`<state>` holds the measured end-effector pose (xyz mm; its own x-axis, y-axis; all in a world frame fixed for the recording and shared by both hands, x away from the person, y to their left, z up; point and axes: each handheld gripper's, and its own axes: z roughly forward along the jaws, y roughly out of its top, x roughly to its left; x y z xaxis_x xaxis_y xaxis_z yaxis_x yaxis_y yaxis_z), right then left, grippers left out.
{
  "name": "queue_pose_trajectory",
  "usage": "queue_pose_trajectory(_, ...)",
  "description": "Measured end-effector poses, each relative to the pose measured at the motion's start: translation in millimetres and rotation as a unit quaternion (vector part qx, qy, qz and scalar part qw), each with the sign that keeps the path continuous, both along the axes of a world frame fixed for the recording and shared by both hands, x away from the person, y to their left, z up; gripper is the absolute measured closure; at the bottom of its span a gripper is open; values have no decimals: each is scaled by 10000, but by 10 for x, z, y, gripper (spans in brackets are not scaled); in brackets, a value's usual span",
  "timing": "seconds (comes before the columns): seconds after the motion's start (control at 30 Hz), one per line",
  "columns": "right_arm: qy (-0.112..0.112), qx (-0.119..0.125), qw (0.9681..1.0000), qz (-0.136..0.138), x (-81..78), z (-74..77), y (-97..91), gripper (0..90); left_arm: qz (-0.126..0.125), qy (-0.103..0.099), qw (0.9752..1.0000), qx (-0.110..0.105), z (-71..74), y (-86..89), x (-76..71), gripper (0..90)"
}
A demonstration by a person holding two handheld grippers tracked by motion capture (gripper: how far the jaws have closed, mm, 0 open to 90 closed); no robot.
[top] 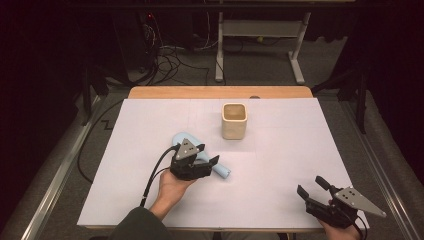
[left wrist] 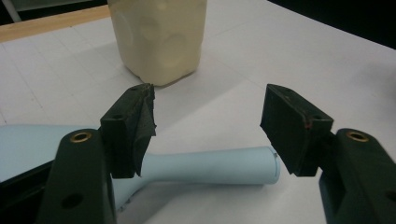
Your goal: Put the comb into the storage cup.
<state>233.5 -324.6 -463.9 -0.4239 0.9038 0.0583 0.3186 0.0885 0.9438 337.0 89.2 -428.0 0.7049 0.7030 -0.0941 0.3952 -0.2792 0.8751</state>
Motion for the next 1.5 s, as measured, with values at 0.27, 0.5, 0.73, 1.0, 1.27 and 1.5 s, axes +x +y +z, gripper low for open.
queue_pose_trajectory(0.27, 1, 8, 10000, 6, 1, -1, -1, 268, -45, 36, 10000, -11, 17, -111, 73, 356)
queue_pose_trajectory(0.5, 4, 9, 10000, 11, 1, -1, -1, 267, -80, 187, 9998, 16, 11, -206, 147, 357)
queue_pose_trajectory(0.73, 14, 16, 10000, 23, 1, -1, 0, 267, -90, 498, 9987, 82, 67, -278, 224, 380)
queue_pose_trajectory(1.0, -7, 14, 10000, 36, 2, -2, 3, 268, -93, 894, 9954, 342, 169, -342, 310, 444)
queue_pose_trajectory(1.27, -22, -28, 10000, 46, 0, 1, 6, 272, -166, 1091, 9892, 962, 244, -444, 389, 495)
queue_pose_trajectory(1.5, -20, -39, 10000, 44, 1, 0, 7, 273, -216, 1471, 9797, 1342, 284, -533, 477, 532)
